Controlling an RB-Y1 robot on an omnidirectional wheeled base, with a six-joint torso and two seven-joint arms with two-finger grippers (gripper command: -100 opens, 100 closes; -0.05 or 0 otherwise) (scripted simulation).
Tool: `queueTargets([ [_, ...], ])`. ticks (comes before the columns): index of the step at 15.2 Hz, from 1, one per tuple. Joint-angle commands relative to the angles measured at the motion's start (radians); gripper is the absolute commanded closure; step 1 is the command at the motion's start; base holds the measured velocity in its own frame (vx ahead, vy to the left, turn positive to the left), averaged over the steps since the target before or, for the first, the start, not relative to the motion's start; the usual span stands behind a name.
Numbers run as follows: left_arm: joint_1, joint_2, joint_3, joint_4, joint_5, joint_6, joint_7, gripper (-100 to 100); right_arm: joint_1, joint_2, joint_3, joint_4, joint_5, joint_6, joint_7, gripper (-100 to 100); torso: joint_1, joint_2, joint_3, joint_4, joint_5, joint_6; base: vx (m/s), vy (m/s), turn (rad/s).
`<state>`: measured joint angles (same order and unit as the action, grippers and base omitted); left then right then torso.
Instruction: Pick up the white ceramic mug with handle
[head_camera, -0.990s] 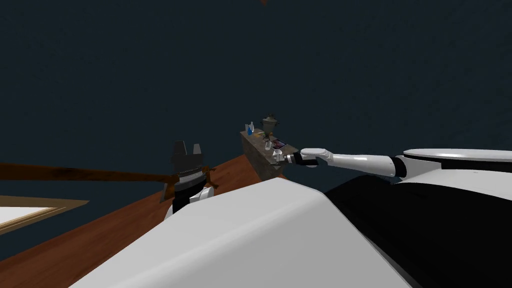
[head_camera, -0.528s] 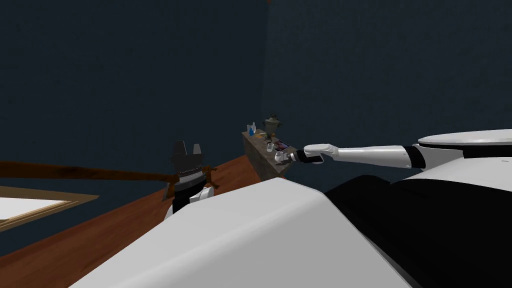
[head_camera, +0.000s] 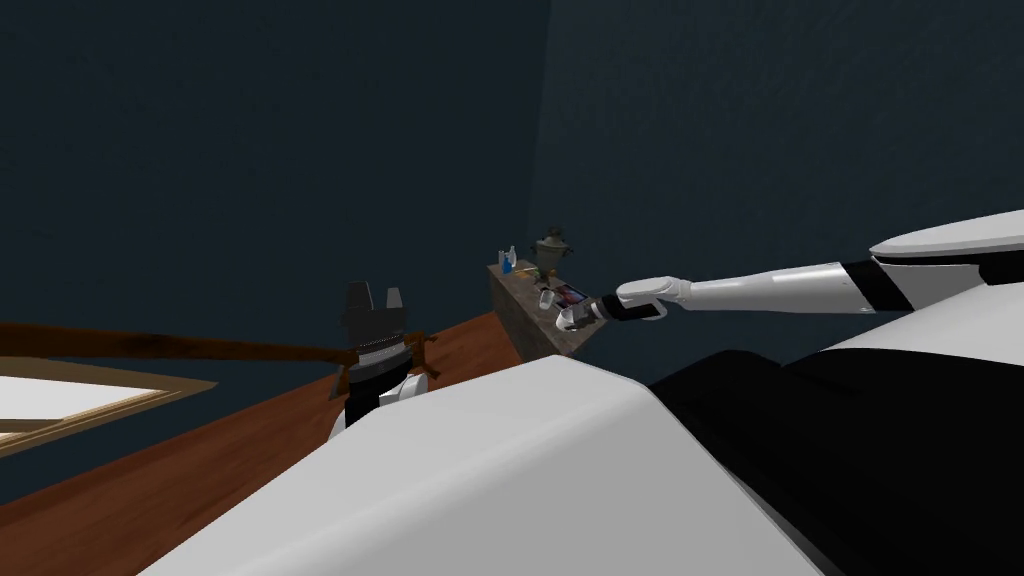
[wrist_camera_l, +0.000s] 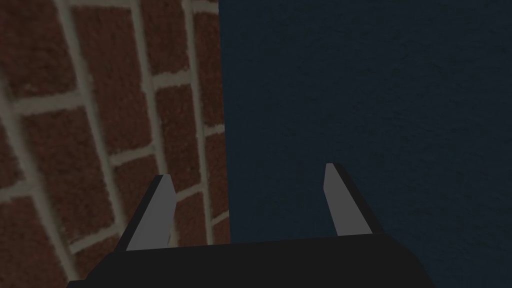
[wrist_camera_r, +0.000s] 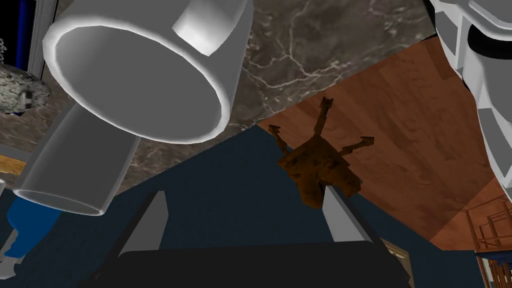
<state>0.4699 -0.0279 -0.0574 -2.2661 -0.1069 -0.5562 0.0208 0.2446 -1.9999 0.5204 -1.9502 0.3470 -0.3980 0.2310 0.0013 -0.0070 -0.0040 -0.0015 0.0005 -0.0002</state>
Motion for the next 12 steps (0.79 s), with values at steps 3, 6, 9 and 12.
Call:
queueTargets([
  [3,0.0,0.0,0.0,0.0,0.0,0.0,0.0,0,0.019,-0.088,0.027,0.01,0.037,0.023,0.006,-100,0.0,0.0,0.0,0.0,0.0,0.0,0.096,0.002,0.075],
  [6,0.0,0.0,0.0,0.0,0.0,0.0,0.0,0,0.031,-0.141,0.051,0.014,0.041,0.033,0.021,-100,-0.001,-0.002,-0.001,-0.001,0.0,0.0,0.124,-0.005,0.124],
  [9,0.0,0.0,0.0,0.0,0.0,0.0,0.0,0,0.047,-0.177,0.077,0.015,0.045,0.042,0.036,-100,-0.001,-0.005,-0.003,-0.001,0.0,0.0,0.135,-0.006,0.081],
  [12,0.0,0.0,0.0,0.0,0.0,0.0,0.0,0,0.09,-0.226,0.131,0.007,0.056,0.058,0.065,-100,-0.001,-0.002,-0.001,-0.001,0.0,0.0,0.111,-0.002,0.102],
])
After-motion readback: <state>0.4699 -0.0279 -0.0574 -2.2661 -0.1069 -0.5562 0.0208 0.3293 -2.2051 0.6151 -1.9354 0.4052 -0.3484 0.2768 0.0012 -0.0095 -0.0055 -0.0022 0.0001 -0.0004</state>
